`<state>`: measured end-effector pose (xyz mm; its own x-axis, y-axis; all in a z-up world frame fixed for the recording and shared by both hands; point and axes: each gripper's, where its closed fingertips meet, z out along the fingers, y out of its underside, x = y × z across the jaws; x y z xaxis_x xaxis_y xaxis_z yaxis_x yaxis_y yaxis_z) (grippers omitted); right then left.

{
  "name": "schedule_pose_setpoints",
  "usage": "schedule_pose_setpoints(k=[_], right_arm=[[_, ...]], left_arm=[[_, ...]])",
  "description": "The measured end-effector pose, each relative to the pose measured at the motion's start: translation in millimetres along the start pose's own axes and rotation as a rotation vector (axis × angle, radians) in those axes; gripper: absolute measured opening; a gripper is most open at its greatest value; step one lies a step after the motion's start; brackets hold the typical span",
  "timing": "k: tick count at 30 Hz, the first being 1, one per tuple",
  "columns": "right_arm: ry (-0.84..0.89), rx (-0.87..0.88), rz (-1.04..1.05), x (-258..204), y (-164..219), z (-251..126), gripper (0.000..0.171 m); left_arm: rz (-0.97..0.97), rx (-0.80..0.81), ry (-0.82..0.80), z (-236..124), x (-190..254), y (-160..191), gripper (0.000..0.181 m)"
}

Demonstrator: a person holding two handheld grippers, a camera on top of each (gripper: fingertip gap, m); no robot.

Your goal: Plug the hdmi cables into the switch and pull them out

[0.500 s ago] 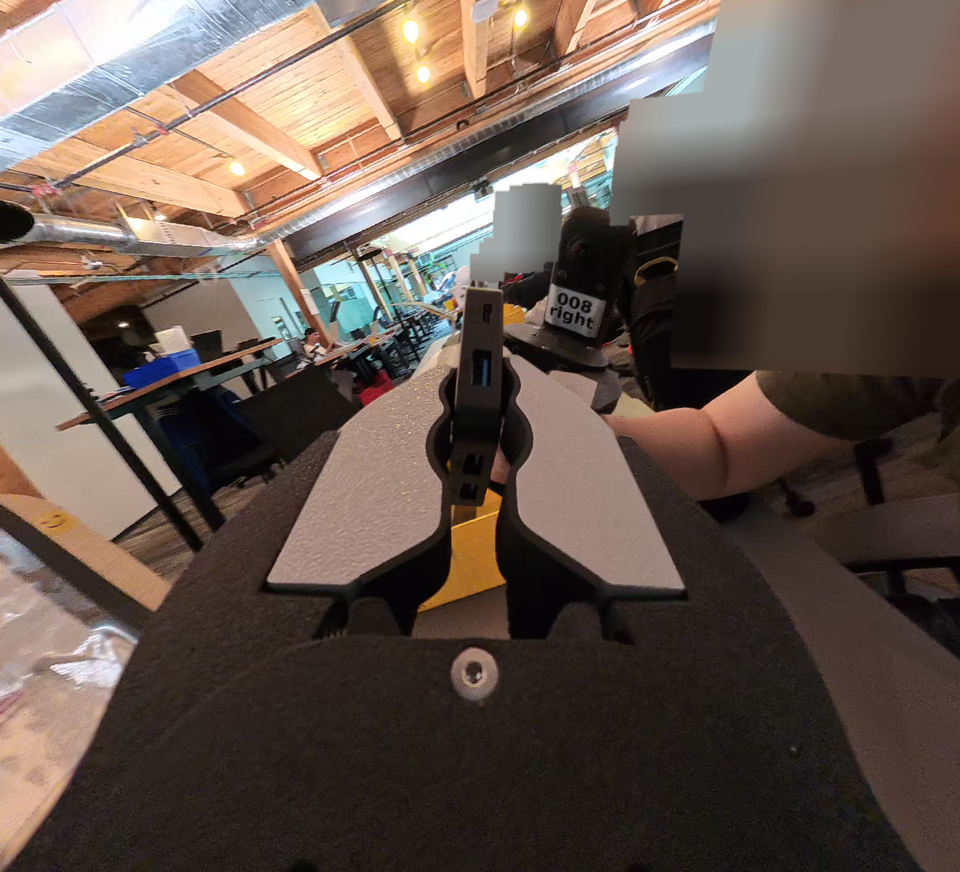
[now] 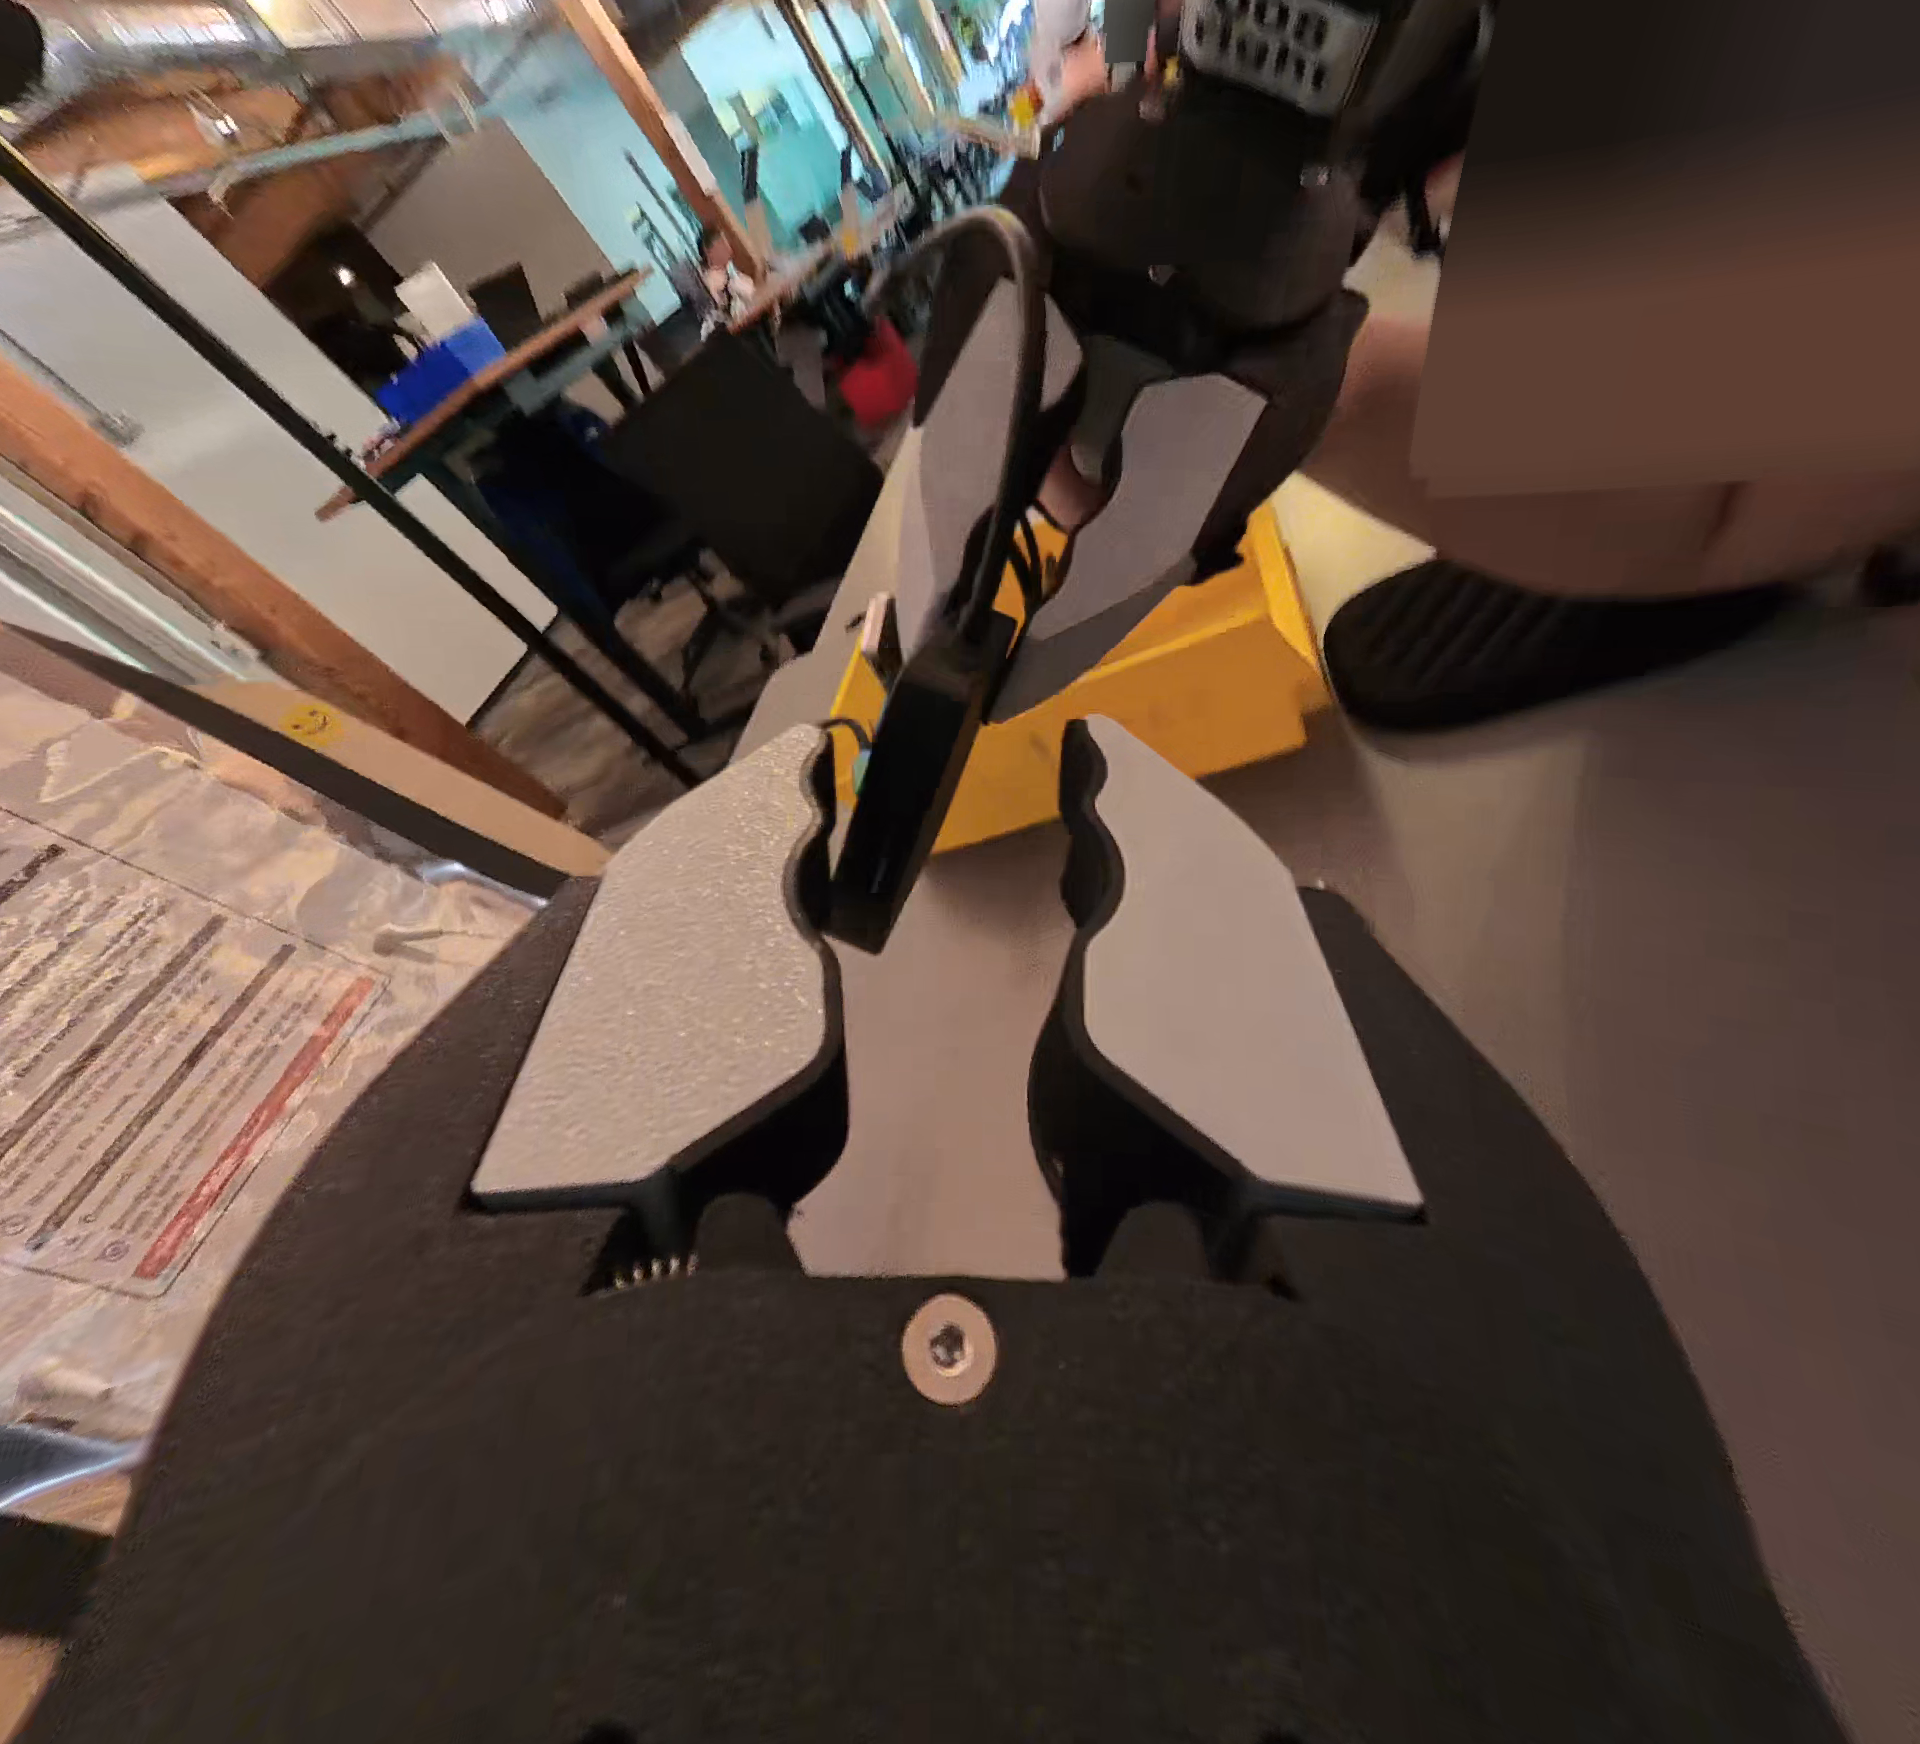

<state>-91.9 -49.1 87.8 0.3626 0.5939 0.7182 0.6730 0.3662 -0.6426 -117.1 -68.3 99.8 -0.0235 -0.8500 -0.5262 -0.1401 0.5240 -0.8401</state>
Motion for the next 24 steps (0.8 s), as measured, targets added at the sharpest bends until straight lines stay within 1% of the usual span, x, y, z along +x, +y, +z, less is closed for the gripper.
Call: schedule_pose_setpoints(k=[4, 6, 7, 9, 11, 13, 15, 18, 22, 24], right_arm=[[-0.062, -0.067, -0.028, -13.1, 9.6, 6.9, 0.016], [-0.071, -0.113, -0.061, -17.4, 15.4, 9.7, 0.016], [-0.053, -0.124, -0.084, -16.7, 16.5, 10.9, 0.016], [0.01, -0.116, -0.104, -9.2, 15.6, 12.0, 0.019], [0.068, -0.037, -0.076, 0.5, 5.4, 9.4, 0.026], [0.094, 0.06, -0.022, 7.2, -6.4, 4.1, 0.037], [0.103, 0.133, 0.033, 12.5, -14.3, -0.5, 0.037], [0.122, 0.286, 0.127, 19.4, -29.7, -6.8, 0.041], [0.048, 0.58, 0.294, 15.9, -58.8, -21.0, 0.043], [-0.06, 0.652, 0.359, 5.2, -67.2, -22.5, 0.044]], left_arm=[[0.064, -0.139, -0.003, 15.4, 7.2, 22.0, 0.04], [0.087, -0.195, -0.011, 22.3, 7.5, 34.0, 0.03], [0.108, -0.207, -0.028, 24.4, 5.0, 37.5, 0.021], [0.106, -0.181, -0.054, 25.7, -0.2, 36.3, 0.016], [0.034, -0.099, -0.061, 23.0, -5.7, 25.4, 0.014], [-0.039, 0.027, -0.09, 15.4, -15.1, 8.2, 0.014], [-0.108, 0.167, -0.099, 4.9, -21.8, -10.1, 0.013], [-0.188, 0.376, 0.003, -11.4, -14.4, -37.9, 0.013], [-0.22, 0.542, 0.101, -25.9, -4.4, -58.4, 0.014], [-0.224, 0.56, 0.108, -26.8, -3.4, -60.0, 0.014]])
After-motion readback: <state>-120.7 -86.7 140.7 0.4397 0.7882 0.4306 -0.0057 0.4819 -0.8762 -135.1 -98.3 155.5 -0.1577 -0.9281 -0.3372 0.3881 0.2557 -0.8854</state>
